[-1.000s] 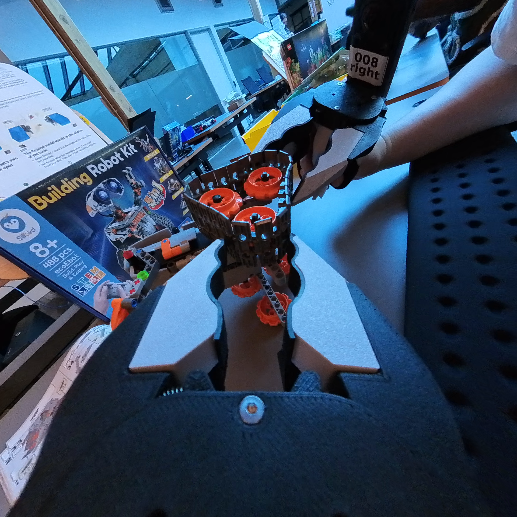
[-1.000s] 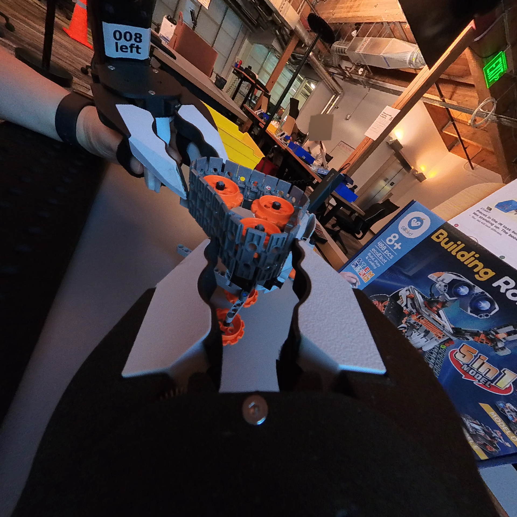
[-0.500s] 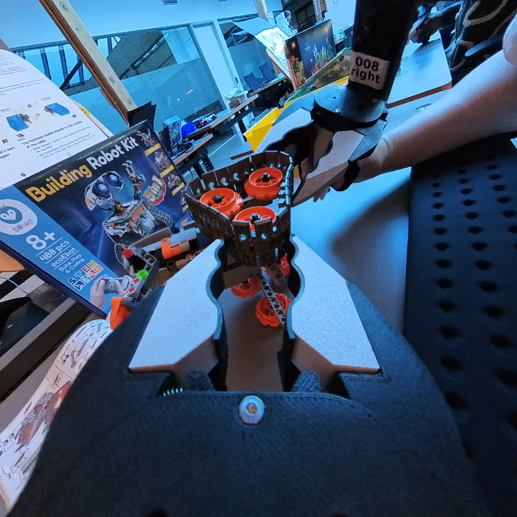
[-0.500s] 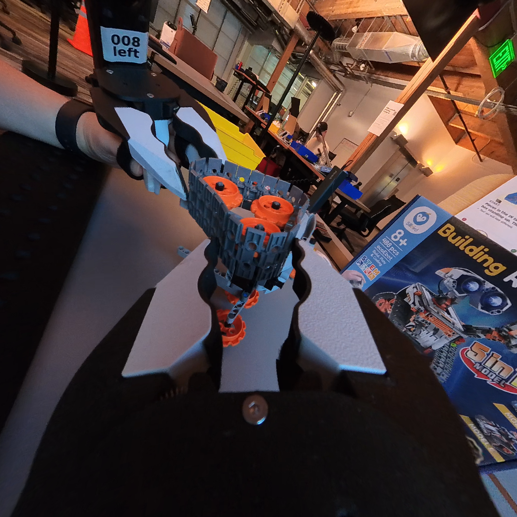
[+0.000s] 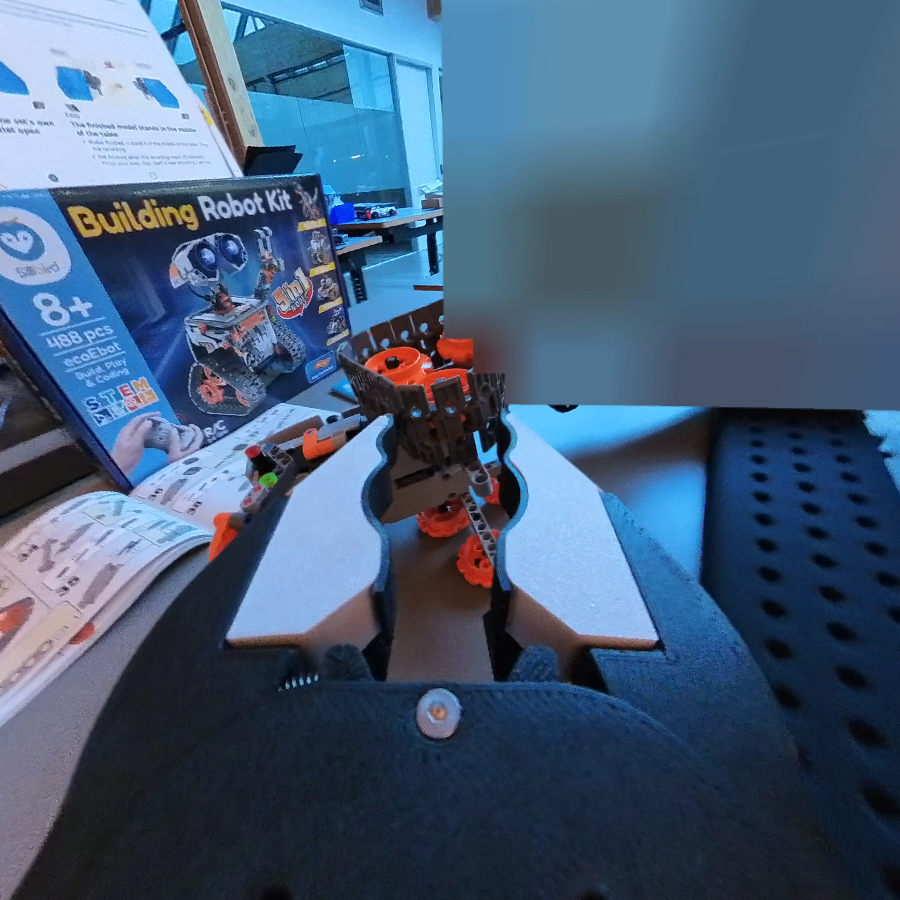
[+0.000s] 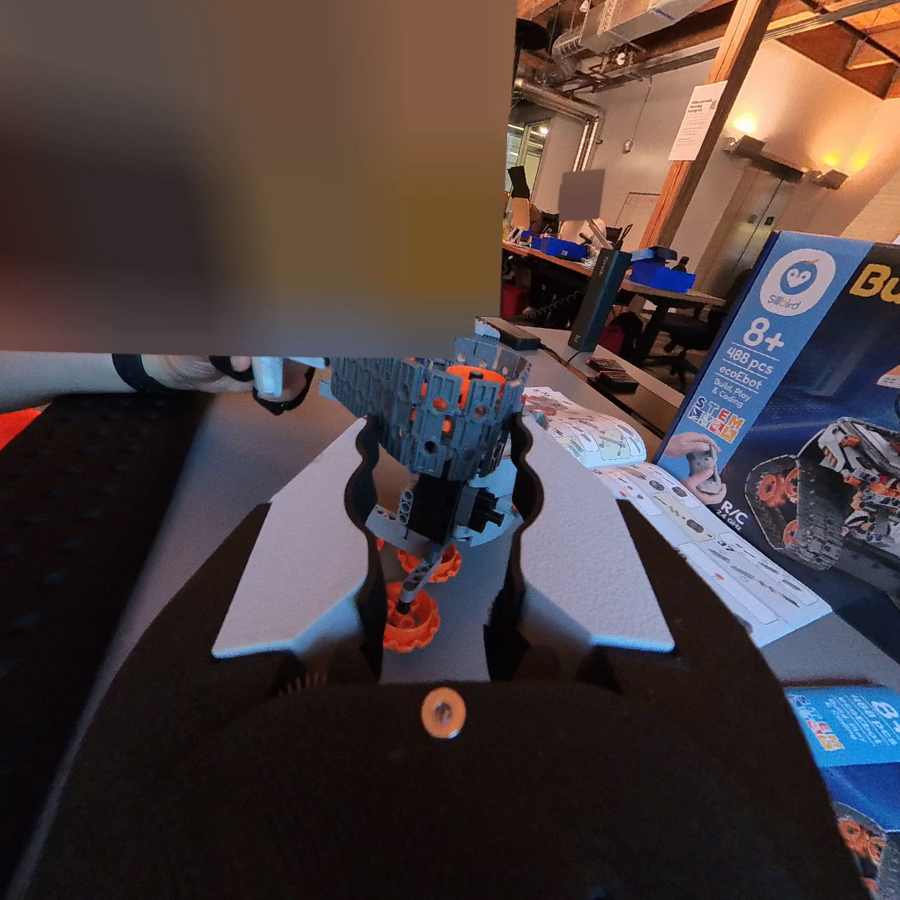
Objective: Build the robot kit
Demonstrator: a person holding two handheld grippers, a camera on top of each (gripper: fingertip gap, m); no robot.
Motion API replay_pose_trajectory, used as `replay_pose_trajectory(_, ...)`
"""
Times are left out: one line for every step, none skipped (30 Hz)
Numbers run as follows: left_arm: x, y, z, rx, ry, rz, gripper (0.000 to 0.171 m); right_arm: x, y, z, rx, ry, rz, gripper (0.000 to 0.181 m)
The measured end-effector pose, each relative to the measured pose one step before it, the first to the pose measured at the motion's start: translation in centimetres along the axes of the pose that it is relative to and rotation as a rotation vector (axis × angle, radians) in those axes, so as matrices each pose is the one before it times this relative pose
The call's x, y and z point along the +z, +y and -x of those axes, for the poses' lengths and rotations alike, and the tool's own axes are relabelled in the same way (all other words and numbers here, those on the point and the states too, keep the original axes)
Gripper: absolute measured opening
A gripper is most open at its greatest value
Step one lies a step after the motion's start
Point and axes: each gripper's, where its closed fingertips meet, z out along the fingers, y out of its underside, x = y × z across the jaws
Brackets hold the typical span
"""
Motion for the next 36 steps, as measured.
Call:
replay_pose_trajectory(-0.161, -0.176, -0.030, -0.0311, 0.0130, -0.01208, 0.040, -0.058, 0.002, 0.022, 0.0036, -0.0007, -0.0029, 0.054)
replay_pose_trajectory(-0.134, -0.171, -0.008, -0.0299, 0.0121, -0.01150, 0.042, -0.066, 0.039, 0.014, 0.0050, -0.0029, 0.0021, 0.053)
replay_pose_trajectory(-0.117, -0.158, 0.095, -0.0267, 0.0052, -0.01040, 0.043, -0.108, 0.052, -0.034, 0.0084, -0.0002, 0.0092, 0.053)
replay_pose_trajectory(-0.090, -0.143, 0.139, -0.0242, 0.0027, -0.00866, 0.045, -0.123, -0.061, -0.083, 0.0073, 0.0048, 0.0021, 0.052)
replay_pose_trajectory(-0.086, -0.090, 0.301, -0.0249, -0.0074, -0.00427, 0.049, -0.126, -0.151, -0.084, 0.0095, 0.0052, -0.0073, 0.053)
replay_pose_trajectory(-0.101, 0.022, 0.404, -0.0203, -0.0130, 0.00068, 0.051, -0.123, -0.115, -0.025, 0.0166, 0.0004, -0.0059, 0.053)
replay_pose_trajectory(-0.099, 0.077, 0.234, -0.0202, -0.0004, 0.00098, 0.049, -0.110, -0.072, 0.020, 0.0207, -0.0012, -0.0026, 0.054)
replay_pose_trajectory(-0.072, 0.027, 0.173, -0.0285, 0.0028, -0.00169, 0.049, -0.108, -0.062, -0.039, 0.0210, 0.0019, -0.0018, 0.055)
replay_pose_trajectory(-0.086, -0.038, 0.196, -0.0259, 0.0006, -0.00286, 0.046, -0.089, -0.015, -0.156, 0.0216, 0.0078, 0.0007, 0.056)
replay_pose_trajectory(-0.093, -0.070, 0.206, -0.0162, -0.0022, -0.00547, 0.044, -0.084, 0.035, -0.303, 0.0233, 0.0169, 0.0036, 0.056)
replay_pose_trajectory(-0.103, -0.068, 0.240, -0.0081, -0.0057, -0.00578, 0.042, -0.073, -0.041, -0.359, 0.0225, 0.0198, -0.0001, 0.056)
replay_pose_trajectory(-0.095, 0.011, 0.334, -0.0031, -0.0119, -0.00109, 0.041, -0.094, -0.166, -0.325, 0.0209, 0.0167, -0.0092, 0.056)
replay_pose_trajectory(-0.058, 0.114, 0.373, -0.0003, -0.0144, 0.00527, 0.041, -0.082, -0.271, -0.322, 0.0195, 0.0157, -0.0168, 0.056)
replay_pose_trajectory(0.012, 0.134, 0.282, -0.0017, -0.0084, 0.00724, 0.042, -0.041, -0.236, -0.375, 0.0210, 0.0168, -0.0160, 0.057)
replay_pose_trajectory(0.063, 0.003, 0.119, -0.0101, 0.0029, -0.00201, 0.045, 0.080, -0.181, -0.275, 0.0225, 0.0085, -0.0111, 0.060)
replay_pose_trajectory(0.092, -0.009, 0.080, -0.0186, 0.0075, -0.00160, 0.046, 0.215, -0.094, -0.067, 0.0220, -0.0057, -0.0052, 0.065)
replay_pose_trajectory(0.107, 0.009, 0.063, -0.0204, 0.0090, 0.00033, 0.047, 0.355, -0.012, 0.048, 0.0191, -0.0133, 0.0014, 0.070)
replay_pose_trajectory(0.119, 0.004, 0.036, -0.0185, 0.0103, -0.00066, 0.048, 0.455, 0.108, 0.111, 0.0124, -0.0146, 0.0081, 0.075)
replay_pose_trajectory(0.108, 0.010, 0.021, -0.0170, 0.0111, -0.00085, 0.048, 0.551, 0.204, 0.115, 0.0077, -0.0113, 0.0146, 0.080)
replay_pose_trajectory(0.102, 0.025, -0.008, -0.0170, 0.0120, -0.00050, 0.049, 0.618, 0.309, 0.190, 0.0031, -0.0131, 0.0202, 0.084)
replay_pose_trajectory(0.105, 0.043, 0.009, -0.0180, 0.0108, 0.00050, 0.050, 0.598, 0.354, 0.274, -0.0023, -0.0157, 0.0230, 0.087)
replay_pose_trajectory(0.091, 0.038, 0.022, -0.0171, 0.0098, -0.00040, 0.051, 0.513, 0.302, 0.332, -0.0056, -0.0173, 0.0170, 0.088)
replay_pose_trajectory(0.071, 0.015, -0.004, -0.0133, 0.0099, -0.00067, 0.051, 0.409, 0.240, 0.219, -0.0102, -0.0067, 0.0112, 0.087)
replay_pose_trajectory(0.055, 0.000, 0.010, -0.0097, 0.0065, 0.00003, 0.051, 0.301, 0.195, 0.108, -0.0173, 0.0022, 0.0080, 0.087)
replay_pose_trajectory(0.049, 0.001, 0.024, -0.0065, 0.0041, -0.00003, 0.052, 0.231, 0.249, 0.074, -0.0197, 0.0047, 0.0123, 0.086)
replay_pose_trajectory(0.031, -0.014, -0.008, -0.0042, 0.0037, -0.00004, 0.052, 0.166, 0.233, 0.081, -0.0173, 0.0045, 0.0146, 0.086)
replay_pose_trajectory(0.020, -0.001, -0.014, -0.0017, 0.0024, 0.00066, 0.052, 0.109, 0.059, 0.233, -0.0117, -0.0044, 0.0052, 0.086)
replay_pose_trajectory(-0.001, -0.033, -0.082, 0.0012, 0.0045, -0.00076, 0.051, 0.069, 0.001, 0.152, -0.0076, -0.0007, 0.0019, 0.087)
replay_pose_trajectory(0.019, -0.003, -0.050, 0.0015, 0.0018, 0.00037, 0.051, 0.040, 0.018, -0.015, -0.0076, 0.0068, 0.0034, 0.088)
replay_pose_trajectory(0.039, 0.014, -0.043, -0.0002, 0.0016, 0.00107, 0.052, 0.023, 0.033, -0.113, -0.0044, 0.0101, 0.0024, 0.087)
replay_pose_trajectory(0.046, 0.008, -0.099, -0.0033, 0.0042, -0.00003, 0.052, 0.012, 0.014, -0.203, 0.0028, 0.0133, 0.0004, 0.084)
replay_pose_trajectory(0.077, 0.036, -0.095, -0.0031, 0.0043, 0.00195, 0.052, 0.018, -0.060, -0.232, 0.0126, 0.0127, -0.0034, 0.081)
replay_pose_trajectory(0.064, 0.010, -0.045, -0.0030, 0.0008, -0.00135, 0.053, 0.046, -0.048, -0.146, 0.0219, 0.0056, -0.0034, 0.079)
replay_pose_trajectory(0.028, -0.019, -0.091, -0.0032, 0.0038, -0.00182, 0.054, 0.041, -0.007, -0.036, 0.0229, -0.0011, 0.0000, 0.079)
replay_pose_trajectory(0.016, 0.049, -0.061, -0.0015, 0.0027, 0.00302, 0.055, 0.010, 0.029, -0.014, 0.0117, -0.0005, 0.0036, 0.078)
replay_pose_trajectory(-0.010, 0.057, 0.038, -0.0018, -0.0034, 0.00261, 0.056, -0.016, 0.004, -0.013, -0.0012, 0.0019, 0.0038, 0.078)
